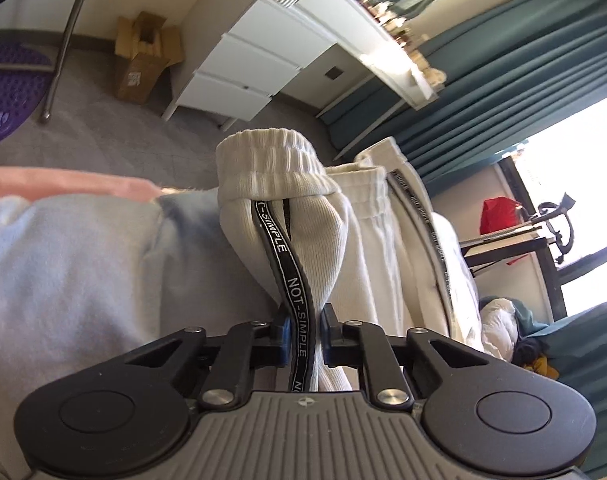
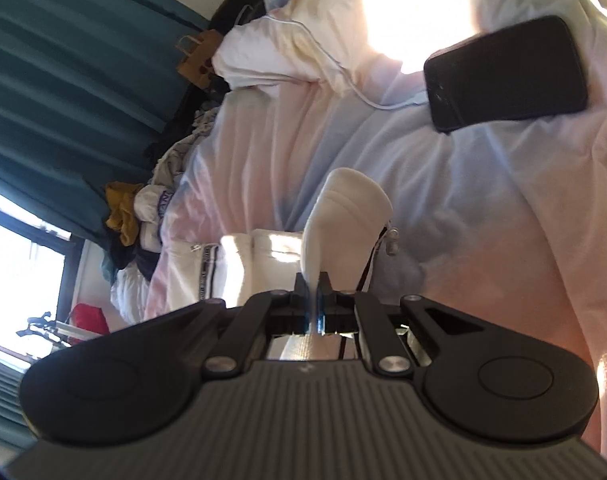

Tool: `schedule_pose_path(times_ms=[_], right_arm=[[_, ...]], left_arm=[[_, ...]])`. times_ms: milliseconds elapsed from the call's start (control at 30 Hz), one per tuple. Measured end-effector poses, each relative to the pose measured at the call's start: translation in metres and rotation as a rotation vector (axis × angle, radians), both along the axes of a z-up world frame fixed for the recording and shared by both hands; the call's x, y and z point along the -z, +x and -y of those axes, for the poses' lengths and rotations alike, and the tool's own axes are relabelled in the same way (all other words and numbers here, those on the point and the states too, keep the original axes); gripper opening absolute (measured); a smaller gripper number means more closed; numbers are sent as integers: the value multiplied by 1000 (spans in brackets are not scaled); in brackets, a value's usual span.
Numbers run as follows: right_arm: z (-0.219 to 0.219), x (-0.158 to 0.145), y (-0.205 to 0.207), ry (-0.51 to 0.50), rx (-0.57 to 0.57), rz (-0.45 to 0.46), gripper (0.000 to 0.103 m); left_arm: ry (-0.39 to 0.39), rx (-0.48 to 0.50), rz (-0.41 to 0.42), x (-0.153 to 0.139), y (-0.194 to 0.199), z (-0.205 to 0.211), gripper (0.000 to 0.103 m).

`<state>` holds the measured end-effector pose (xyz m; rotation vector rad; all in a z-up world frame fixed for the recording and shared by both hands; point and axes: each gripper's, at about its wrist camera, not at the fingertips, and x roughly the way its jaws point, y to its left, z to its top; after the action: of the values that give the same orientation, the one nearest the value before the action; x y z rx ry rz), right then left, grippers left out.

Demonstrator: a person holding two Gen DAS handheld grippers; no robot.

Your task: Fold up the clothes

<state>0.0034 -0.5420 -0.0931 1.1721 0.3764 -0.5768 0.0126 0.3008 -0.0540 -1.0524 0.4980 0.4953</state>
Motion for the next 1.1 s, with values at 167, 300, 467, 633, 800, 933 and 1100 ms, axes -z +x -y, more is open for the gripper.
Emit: schedule_pose_path(times_ms=[167, 300, 467, 633, 800, 933, 1100], right_arm=[[4, -13, -24, 8, 32, 77, 6], [20, -16, -52, 72, 85, 155, 5], [25, -35, -64, 44, 85, 194, 5], [30, -59, -34, 21, 43, 213, 5], [26, -92, 55, -111, -2, 166, 5], [12, -97, 150, -264, -31, 78, 5], [2, -60, 268, -351, -57, -10, 5]], left_arm=[[52, 13, 89, -33, -22, 3, 11], [29, 37, 138, -54, -46, -9, 11], [-40, 62, 182, -73, -62, -24, 11], [-29, 84, 181, -90, -33, -27, 11], [-10, 101, 146, -100, 50, -28, 11], [-1, 106, 90, -91, 138, -30, 11], [30, 117, -4, -58, 249, -31, 11]])
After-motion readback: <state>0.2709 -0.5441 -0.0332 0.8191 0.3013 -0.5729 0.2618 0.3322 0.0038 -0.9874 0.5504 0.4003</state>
